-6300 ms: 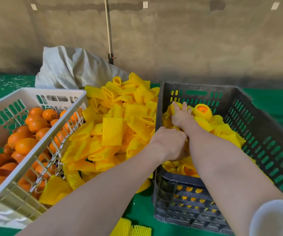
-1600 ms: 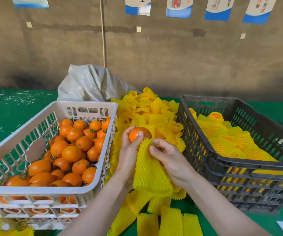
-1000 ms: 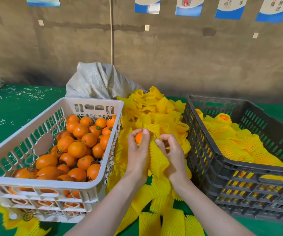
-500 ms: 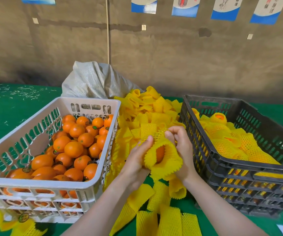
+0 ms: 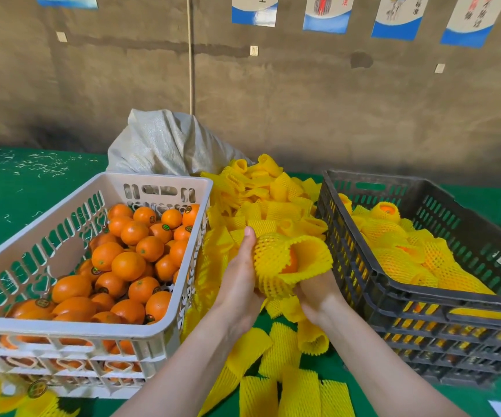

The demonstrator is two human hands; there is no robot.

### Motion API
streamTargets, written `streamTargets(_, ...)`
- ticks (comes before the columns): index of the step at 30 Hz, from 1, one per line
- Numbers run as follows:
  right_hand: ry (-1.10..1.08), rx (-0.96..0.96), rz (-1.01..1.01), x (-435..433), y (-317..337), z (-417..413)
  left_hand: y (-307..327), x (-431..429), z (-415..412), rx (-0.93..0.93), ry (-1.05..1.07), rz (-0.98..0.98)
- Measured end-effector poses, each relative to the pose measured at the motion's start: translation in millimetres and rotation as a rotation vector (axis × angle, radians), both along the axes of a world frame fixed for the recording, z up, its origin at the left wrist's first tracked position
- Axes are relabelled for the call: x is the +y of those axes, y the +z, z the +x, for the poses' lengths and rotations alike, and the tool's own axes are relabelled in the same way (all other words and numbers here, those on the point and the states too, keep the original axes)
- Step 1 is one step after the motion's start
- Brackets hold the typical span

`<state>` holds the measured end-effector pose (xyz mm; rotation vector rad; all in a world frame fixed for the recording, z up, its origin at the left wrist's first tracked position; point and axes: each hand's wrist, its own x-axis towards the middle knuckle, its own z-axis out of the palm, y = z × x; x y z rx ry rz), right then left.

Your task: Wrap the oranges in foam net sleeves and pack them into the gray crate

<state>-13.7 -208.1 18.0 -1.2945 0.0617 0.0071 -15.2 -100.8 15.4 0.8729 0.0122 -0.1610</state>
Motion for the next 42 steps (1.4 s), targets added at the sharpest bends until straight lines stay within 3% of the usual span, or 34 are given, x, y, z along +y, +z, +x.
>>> streamTargets(6,0.112,0.139,0.25,4,-2,-5,-1,2,2,-0.063,0.143,0.385)
streamTargets(12,-0.022,0.115,0.498,12,-8,-3,-9,2,4,-0.458,0.575,0.872)
streamTargets(15,-0.085,0.134,0.485,12,-7,0,-10,-1,5,-0.453,0.64,0.736)
streamTargets(18,-0.127,0.166,0.486,12,-4,3,-11,-4,7,-0.31,0.526,0.462)
streamTargets(21,-0.062,0.233,0.556,13,-3,2,-16,-2,9,-0.3,0.423,0.4)
streamTargets(28,-0.003,0.26,0.58,13,-4,2,-18,4,7,-0.446,0.48,0.599)
streamTargets(37,0.039,0.143,0.474,11,-1,-2,-19,6,8,-0.48,0.481,0.645)
streamTargets(40,0.026,0.113,0.425,10,0,1,-14,8,9,-0.415,0.44,0.72)
streamTargets(42,0.025,0.07,0.369,6,2,2,-7,12,9,-0.216,0.359,0.743)
